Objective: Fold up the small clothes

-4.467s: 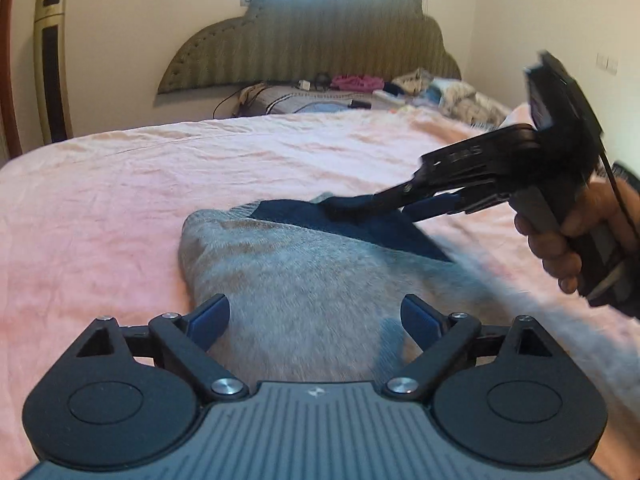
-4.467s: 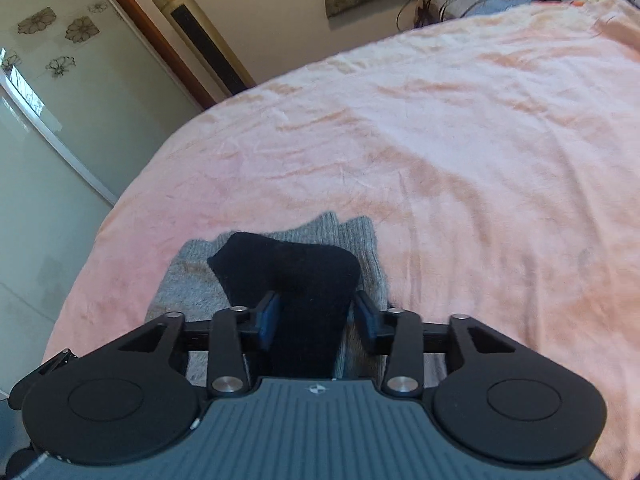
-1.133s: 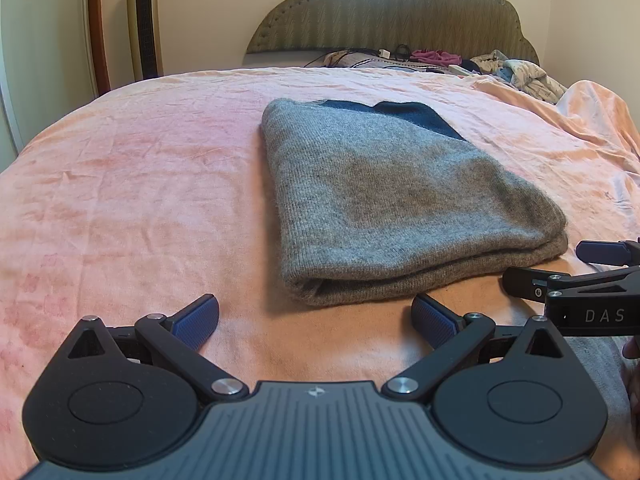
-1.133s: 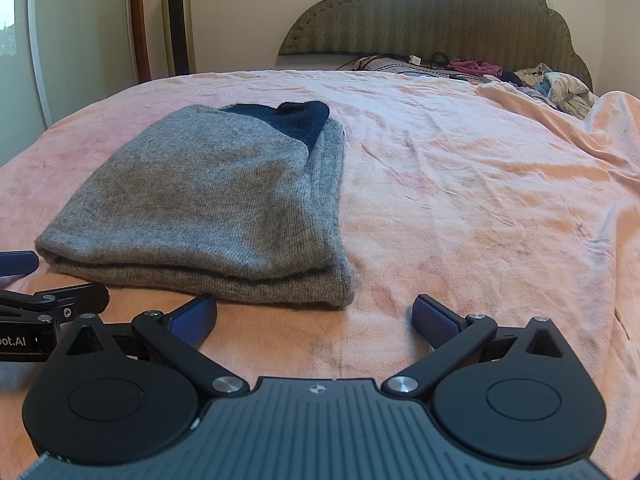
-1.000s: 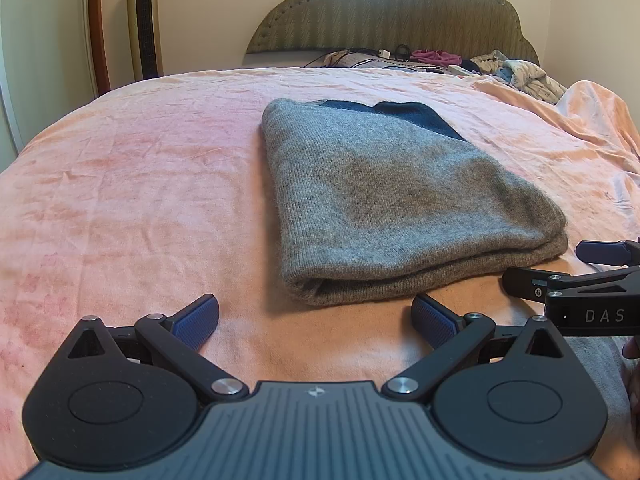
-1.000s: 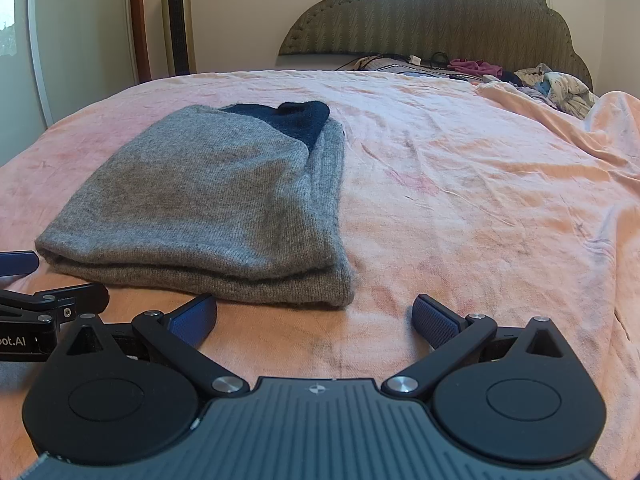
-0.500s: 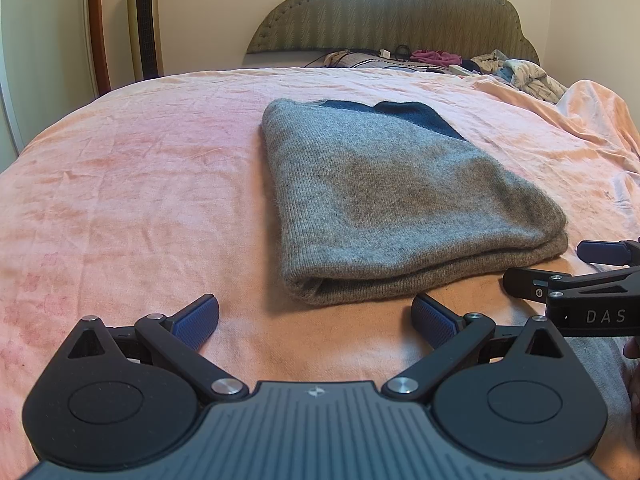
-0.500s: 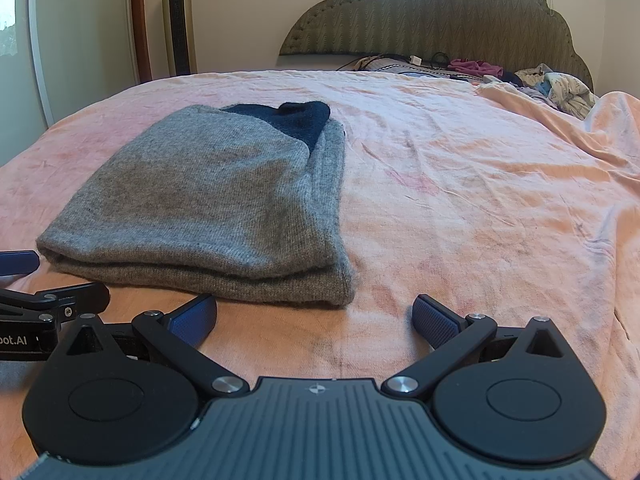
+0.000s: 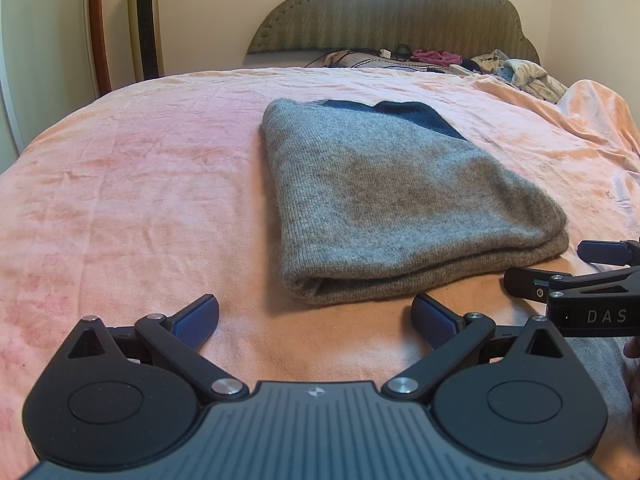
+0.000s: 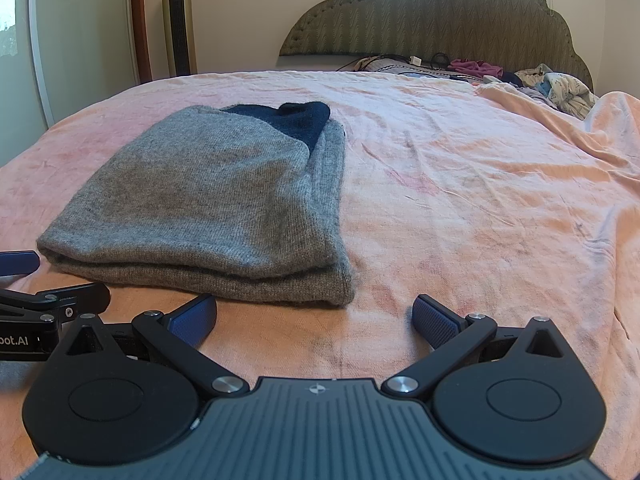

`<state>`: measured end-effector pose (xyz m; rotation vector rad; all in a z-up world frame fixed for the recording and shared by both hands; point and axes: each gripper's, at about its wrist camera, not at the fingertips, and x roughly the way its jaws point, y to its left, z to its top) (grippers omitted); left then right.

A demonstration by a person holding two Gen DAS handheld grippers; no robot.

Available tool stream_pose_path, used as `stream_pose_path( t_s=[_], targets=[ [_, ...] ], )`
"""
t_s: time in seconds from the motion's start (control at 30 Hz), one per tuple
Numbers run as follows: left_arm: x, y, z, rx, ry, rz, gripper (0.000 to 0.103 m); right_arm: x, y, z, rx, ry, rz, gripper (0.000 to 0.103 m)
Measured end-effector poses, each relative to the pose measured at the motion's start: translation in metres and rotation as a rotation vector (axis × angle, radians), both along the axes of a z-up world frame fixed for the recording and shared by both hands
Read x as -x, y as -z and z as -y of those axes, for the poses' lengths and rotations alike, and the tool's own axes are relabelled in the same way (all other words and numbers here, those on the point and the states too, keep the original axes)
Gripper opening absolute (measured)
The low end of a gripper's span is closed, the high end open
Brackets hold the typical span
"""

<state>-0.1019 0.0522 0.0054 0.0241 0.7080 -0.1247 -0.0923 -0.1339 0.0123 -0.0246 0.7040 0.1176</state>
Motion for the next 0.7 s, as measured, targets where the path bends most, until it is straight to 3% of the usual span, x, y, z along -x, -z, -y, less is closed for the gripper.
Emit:
stream_pose_path(
  t_s=[0.3,0.53,0.7],
  targets=[
    [0.000,-0.003,0.004,0.006,-0.051,-0.026,0.103,0.000,-0.001,0.001,-0.006,-0.001,-0.008,0.103],
    [-0.004,-0.005,0.008,-0.011,-0.078,-0.054,0.103,-0.002,-0.008,-0.003,0.012,0.006,-0.090,0.103],
    [-0.001,-0.003,0.013,-0.022,-0.100,-0.036,0.103,0.000,-0.006,-0.003,0.014,-0.006,-0.070,0.103]
  ],
)
